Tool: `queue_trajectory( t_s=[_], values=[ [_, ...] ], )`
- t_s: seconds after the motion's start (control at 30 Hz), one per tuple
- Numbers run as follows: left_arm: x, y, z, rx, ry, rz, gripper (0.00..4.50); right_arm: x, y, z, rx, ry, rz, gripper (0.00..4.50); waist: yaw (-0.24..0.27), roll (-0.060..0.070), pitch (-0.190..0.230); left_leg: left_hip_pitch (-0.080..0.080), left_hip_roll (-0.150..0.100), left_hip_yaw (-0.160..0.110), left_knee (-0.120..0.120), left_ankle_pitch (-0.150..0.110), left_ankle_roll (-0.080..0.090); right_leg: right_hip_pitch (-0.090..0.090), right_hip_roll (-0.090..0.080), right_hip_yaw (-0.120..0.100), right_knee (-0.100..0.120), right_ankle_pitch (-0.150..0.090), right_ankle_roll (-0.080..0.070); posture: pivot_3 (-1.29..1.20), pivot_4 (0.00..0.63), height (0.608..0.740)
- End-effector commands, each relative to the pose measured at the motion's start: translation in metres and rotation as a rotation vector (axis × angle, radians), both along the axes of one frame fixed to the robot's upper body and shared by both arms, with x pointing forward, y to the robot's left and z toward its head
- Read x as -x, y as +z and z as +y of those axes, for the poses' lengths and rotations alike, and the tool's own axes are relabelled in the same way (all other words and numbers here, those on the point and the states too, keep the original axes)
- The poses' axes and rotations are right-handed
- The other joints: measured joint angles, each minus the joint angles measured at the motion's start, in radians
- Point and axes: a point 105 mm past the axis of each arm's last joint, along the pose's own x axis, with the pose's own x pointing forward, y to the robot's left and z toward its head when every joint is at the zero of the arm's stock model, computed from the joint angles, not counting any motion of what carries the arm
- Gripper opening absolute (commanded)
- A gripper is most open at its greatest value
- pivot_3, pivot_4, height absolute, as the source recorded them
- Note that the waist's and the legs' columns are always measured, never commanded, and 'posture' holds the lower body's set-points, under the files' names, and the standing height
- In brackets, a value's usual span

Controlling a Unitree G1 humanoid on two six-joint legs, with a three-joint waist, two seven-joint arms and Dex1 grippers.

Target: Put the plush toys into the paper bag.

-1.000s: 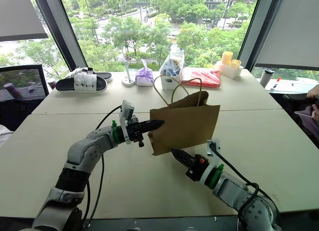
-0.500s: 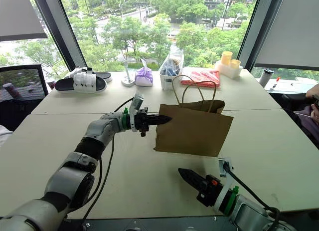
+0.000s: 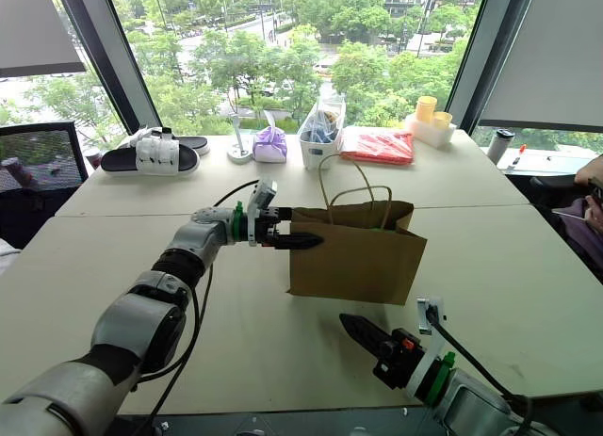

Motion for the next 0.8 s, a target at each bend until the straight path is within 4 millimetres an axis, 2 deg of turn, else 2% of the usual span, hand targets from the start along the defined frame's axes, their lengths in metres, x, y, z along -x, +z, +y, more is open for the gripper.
queue_trajectory(
  t_s=[0.03, 0.1, 0.2, 0.27, 0.33, 0.43, 0.5, 0.63, 0.7, 0.8],
  values=[
    [0.002, 0.016, 0.030, 0.049, 0.068, -0.025, 4.49, -0.002, 0.012, -0.003, 0.011, 0.027, -0.045, 0.22, -0.008, 0.000, 0.000, 0.000, 0.000, -0.001, 0.000, 0.000, 0.000, 0.000, 0.000, 0.000, 0.000, 0.000, 0.000, 0.00, 0.150, 0.740],
    [0.010, 0.014, 0.048, 0.050, 0.120, -0.011, 4.49, -0.005, 0.015, -0.008, 0.031, 0.031, -0.058, 0.22, -0.013, 0.000, 0.000, 0.000, 0.000, -0.002, -0.001, 0.000, 0.000, 0.000, 0.000, 0.000, 0.000, 0.000, 0.000, 0.00, 0.150, 0.740],
    [0.023, 0.010, 0.065, 0.045, 0.194, 0.011, 4.49, -0.008, 0.018, -0.012, 0.050, 0.034, -0.072, 0.22, -0.010, 0.000, 0.000, 0.000, 0.001, -0.002, -0.001, 0.000, 0.000, 0.000, 0.000, 0.001, 0.000, 0.000, 0.000, 0.00, 0.150, 0.740],
    [0.050, -0.005, 0.087, 0.041, 0.299, 0.056, 4.49, -0.010, 0.022, -0.020, 0.093, 0.033, -0.095, 0.22, -0.011, 0.001, 0.000, 0.000, 0.001, -0.003, 0.000, 0.000, 0.000, 0.001, 0.000, 0.001, 0.000, 0.000, 0.000, 0.00, 0.150, 0.740],
    [0.073, -0.013, 0.095, 0.036, 0.388, 0.073, 4.49, -0.010, 0.024, -0.026, 0.135, 0.039, -0.111, 0.22, -0.015, 0.002, -0.001, 0.002, 0.003, 0.000, -0.002, -0.001, 0.001, 0.000, -0.002, 0.005, 0.000, 0.000, 0.000, 0.00, 0.150, 0.740],
    [0.105, -0.024, 0.092, 0.047, 0.513, 0.108, 4.49, -0.007, 0.023, -0.033, 0.219, 0.055, -0.133, 0.22, -0.002, 0.001, 0.000, 0.001, 0.003, 0.000, -0.002, -0.002, 0.003, 0.000, -0.001, 0.006, -0.002, -0.001, 0.000, 0.00, 0.150, 0.740],
    [0.126, -0.028, 0.083, 0.069, 0.567, 0.137, 4.49, -0.005, 0.024, -0.037, 0.262, 0.071, -0.148, 0.22, 0.020, 0.001, 0.000, 0.000, 0.002, 0.000, -0.001, -0.002, 0.003, 0.001, -0.002, 0.006, -0.003, -0.001, 0.000, 0.00, 0.150, 0.740],
    [0.153, -0.040, 0.067, 0.051, 0.610, 0.183, 4.49, -0.002, 0.025, -0.039, 0.322, 0.110, -0.183, 0.22, 0.044, 0.001, 0.000, 0.000, 0.002, 0.000, 0.002, -0.002, 0.003, 0.007, -0.001, 0.005, -0.010, -0.002, -0.004, 0.00, 0.150, 0.740],
    [0.161, -0.047, 0.067, 0.044, 0.624, 0.219, 4.49, 0.000, 0.023, -0.039, 0.340, 0.135, -0.187, 0.22, 0.042, 0.002, -0.001, 0.001, 0.002, 0.001, 0.002, -0.002, 0.003, 0.008, -0.001, 0.005, -0.012, -0.002, -0.005, 0.00, 0.150, 0.740],
    [0.159, -0.053, 0.073, 0.046, 0.659, 0.244, 4.49, -0.001, 0.018, -0.040, 0.369, 0.147, -0.188, 0.22, 0.042, 0.002, -0.001, 0.001, 0.002, 0.005, 0.002, -0.002, 0.003, 0.007, -0.001, 0.005, -0.012, -0.002, -0.005, 0.00, 0.150, 0.740]
  ],
)
